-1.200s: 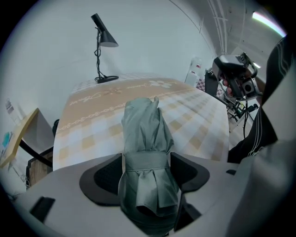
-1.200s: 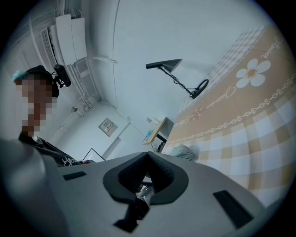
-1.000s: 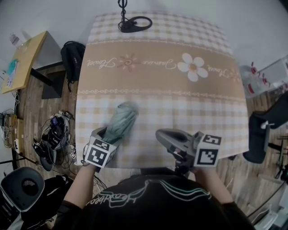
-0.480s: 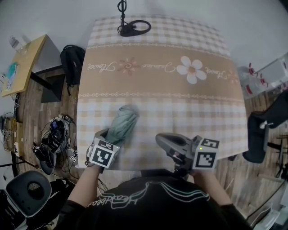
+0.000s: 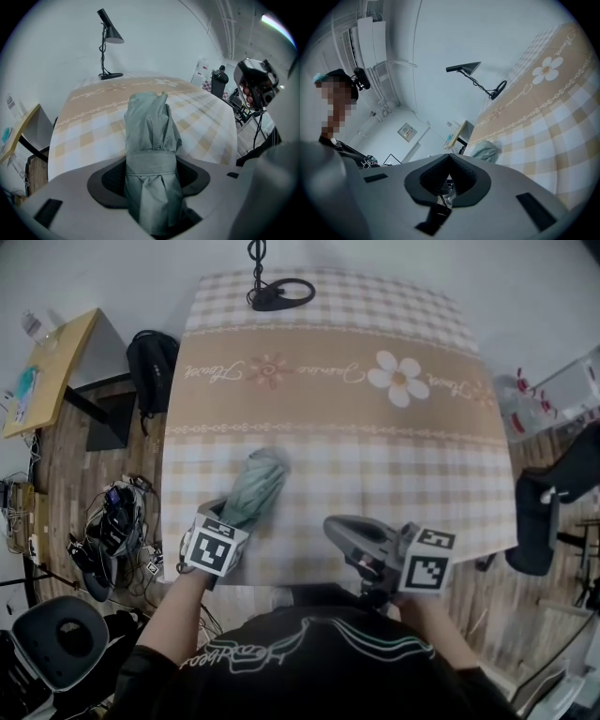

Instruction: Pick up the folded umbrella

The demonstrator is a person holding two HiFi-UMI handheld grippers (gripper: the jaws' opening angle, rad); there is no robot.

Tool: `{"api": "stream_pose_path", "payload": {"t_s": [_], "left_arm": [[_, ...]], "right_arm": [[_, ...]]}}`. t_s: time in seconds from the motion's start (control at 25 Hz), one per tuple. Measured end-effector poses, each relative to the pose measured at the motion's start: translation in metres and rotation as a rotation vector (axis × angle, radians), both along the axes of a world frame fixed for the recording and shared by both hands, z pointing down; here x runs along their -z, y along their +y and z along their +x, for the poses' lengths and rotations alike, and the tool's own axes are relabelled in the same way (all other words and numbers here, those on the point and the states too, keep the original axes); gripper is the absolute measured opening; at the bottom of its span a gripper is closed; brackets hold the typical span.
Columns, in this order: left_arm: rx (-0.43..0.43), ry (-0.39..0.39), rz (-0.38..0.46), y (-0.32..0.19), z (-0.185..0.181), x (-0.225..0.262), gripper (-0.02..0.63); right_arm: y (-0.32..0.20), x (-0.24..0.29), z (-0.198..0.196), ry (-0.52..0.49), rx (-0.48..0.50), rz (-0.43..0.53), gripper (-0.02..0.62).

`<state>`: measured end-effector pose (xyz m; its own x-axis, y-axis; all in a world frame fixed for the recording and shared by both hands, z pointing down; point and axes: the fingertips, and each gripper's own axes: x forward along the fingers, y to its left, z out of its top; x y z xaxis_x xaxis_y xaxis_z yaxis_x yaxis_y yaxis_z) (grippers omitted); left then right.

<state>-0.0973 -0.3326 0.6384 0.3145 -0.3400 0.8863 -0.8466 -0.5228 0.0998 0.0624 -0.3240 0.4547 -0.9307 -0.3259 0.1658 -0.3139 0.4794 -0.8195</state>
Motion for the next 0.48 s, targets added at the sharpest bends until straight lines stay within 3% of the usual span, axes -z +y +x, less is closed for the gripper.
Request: {"api": "stream_pose_path", "payload": {"t_s": [0.48], "left_arm": [[0.039,0.100,-0.017,0.005,0.003,0.011,0.262]], "right_arm": [[0.026,0.004,0.015,0.030,-0.058,0.005,0.011]]}}
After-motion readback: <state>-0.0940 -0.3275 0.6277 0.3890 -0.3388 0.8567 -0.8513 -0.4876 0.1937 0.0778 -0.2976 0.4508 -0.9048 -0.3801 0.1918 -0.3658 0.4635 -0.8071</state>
